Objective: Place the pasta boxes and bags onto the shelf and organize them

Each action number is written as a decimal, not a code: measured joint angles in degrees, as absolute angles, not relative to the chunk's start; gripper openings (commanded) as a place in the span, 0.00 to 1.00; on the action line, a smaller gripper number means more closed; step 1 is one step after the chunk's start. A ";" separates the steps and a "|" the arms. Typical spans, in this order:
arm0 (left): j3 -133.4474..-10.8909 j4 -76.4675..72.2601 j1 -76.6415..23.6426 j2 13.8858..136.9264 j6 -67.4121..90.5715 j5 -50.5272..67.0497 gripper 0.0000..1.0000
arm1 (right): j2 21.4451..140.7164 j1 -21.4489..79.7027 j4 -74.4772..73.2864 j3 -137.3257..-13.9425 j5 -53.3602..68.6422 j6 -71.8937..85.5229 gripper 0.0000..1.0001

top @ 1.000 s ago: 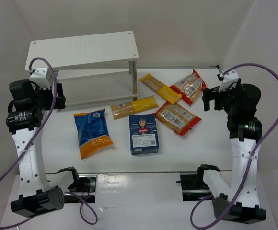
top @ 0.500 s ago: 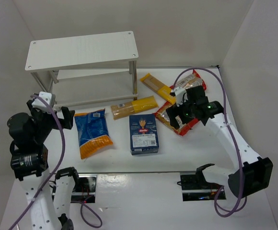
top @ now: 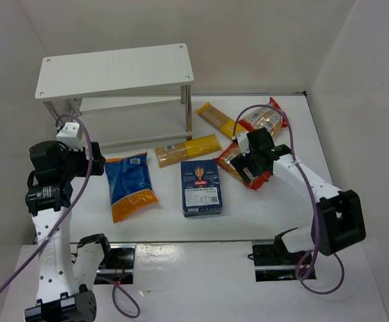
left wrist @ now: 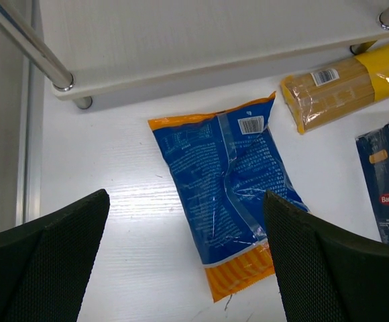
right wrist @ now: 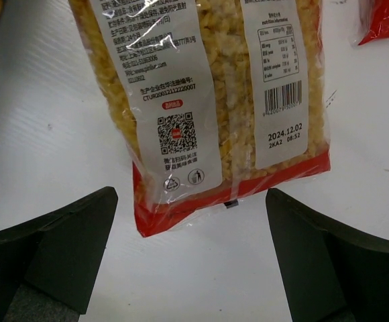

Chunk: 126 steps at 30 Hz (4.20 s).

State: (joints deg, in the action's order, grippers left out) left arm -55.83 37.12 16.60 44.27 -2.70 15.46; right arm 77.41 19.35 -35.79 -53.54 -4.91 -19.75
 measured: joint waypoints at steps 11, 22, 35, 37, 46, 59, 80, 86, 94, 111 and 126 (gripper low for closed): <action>-55.64 35.90 15.16 43.09 -2.61 9.17 1.00 | 87.09 14.46 -31.48 -53.34 -5.87 -27.90 1.00; -54.96 34.72 15.16 37.43 -2.61 8.34 1.00 | 94.32 9.41 -31.66 -57.58 -0.03 -34.79 0.51; -54.96 34.72 15.16 38.79 -2.72 9.50 1.00 | 96.64 8.99 -34.11 -62.67 5.26 -36.69 0.01; -54.96 34.74 15.16 38.79 -2.83 10.04 1.00 | 94.65 9.45 -36.58 -62.89 6.96 -36.53 0.00; -54.96 35.20 15.16 39.66 -4.60 15.25 1.00 | 84.01 19.05 -51.22 -76.47 9.06 -32.71 0.00; -54.94 38.17 14.48 38.35 -14.52 31.18 1.00 | 84.03 25.30 -58.74 -94.74 14.81 -30.26 0.00; -50.87 40.71 11.46 47.86 -49.93 57.14 1.00 | 115.72 37.98 -68.03 -134.76 39.66 -29.85 0.00; -50.85 41.06 11.46 47.88 -55.18 60.10 1.00 | 125.19 38.74 -71.90 -150.02 42.68 -29.91 0.00; -50.92 37.12 11.46 48.14 -54.19 60.45 1.00 | 129.16 43.07 -75.77 -151.96 43.62 -29.95 0.00; -50.35 39.11 10.44 48.18 -55.77 63.83 1.00 | 129.49 45.08 -75.99 -154.58 46.44 -29.45 0.00; -50.09 38.35 10.39 49.43 -55.07 65.56 1.00 | 129.71 45.63 -76.09 -156.16 47.05 -28.03 0.00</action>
State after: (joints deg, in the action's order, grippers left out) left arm -50.09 38.35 10.39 49.43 -55.07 65.56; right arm 129.71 45.63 -76.09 -156.16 47.05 -28.03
